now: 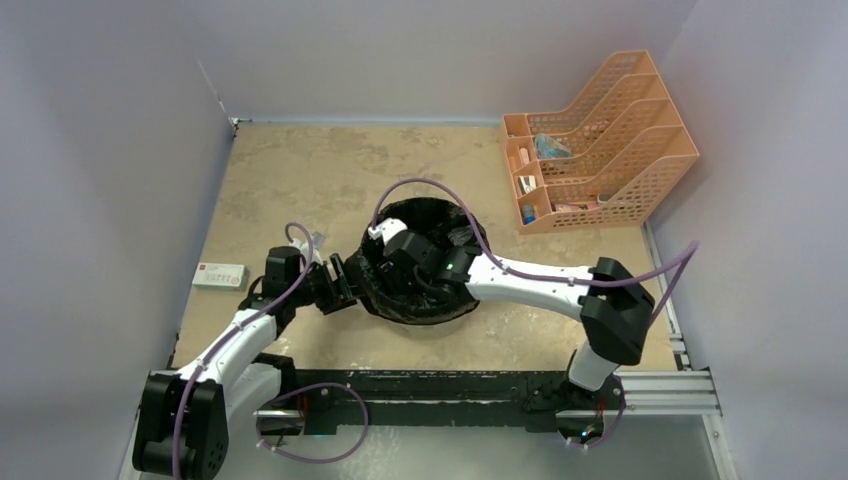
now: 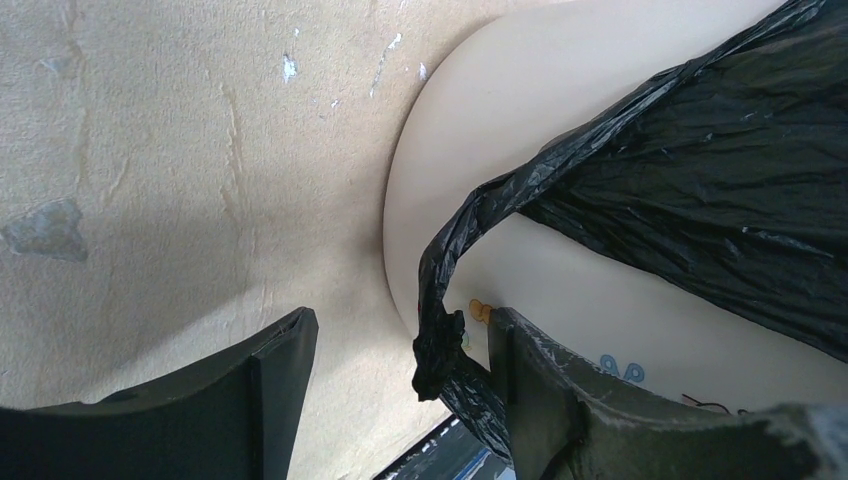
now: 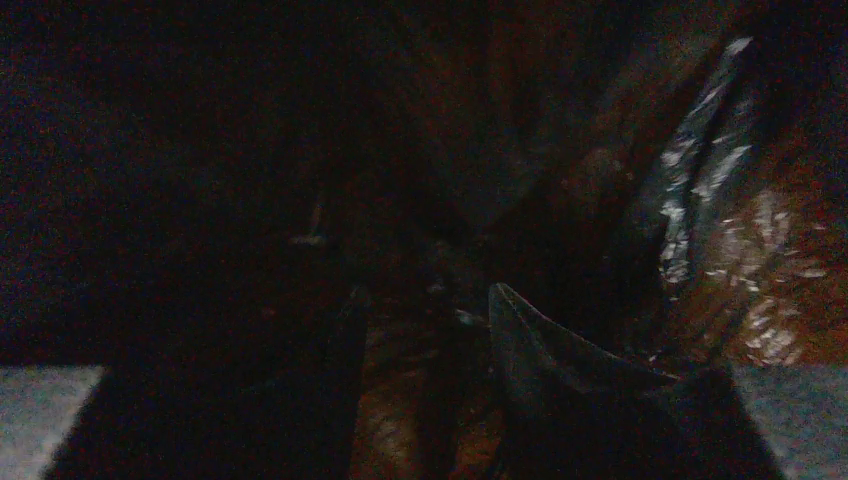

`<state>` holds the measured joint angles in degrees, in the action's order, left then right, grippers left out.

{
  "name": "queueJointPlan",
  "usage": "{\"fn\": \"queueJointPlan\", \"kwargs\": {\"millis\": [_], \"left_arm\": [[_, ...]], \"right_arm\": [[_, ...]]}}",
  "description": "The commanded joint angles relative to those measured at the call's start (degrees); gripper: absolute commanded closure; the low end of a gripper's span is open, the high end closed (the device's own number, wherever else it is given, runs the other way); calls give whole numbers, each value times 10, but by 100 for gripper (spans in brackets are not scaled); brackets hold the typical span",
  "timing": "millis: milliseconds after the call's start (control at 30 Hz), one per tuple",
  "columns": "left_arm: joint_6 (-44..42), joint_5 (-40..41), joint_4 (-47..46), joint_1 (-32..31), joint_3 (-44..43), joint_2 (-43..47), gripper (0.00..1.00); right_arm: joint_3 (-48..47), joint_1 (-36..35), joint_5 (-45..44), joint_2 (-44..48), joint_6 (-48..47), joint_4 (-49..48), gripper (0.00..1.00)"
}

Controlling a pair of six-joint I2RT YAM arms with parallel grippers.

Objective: Put the trash bags into the trash bin

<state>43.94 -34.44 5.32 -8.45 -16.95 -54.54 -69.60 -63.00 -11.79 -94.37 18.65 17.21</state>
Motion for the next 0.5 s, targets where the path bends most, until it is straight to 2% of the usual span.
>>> {"fn": "queueJointPlan", "kwargs": {"millis": [0,467], "left_arm": [[1,-22,-23,-3,2,4,37],[0,-22,-11,-3,-1,16,37]], "right_arm": [[10,-3,3,-17,4,-13,48],[29,-3,64,-74,18,22,47]]}}
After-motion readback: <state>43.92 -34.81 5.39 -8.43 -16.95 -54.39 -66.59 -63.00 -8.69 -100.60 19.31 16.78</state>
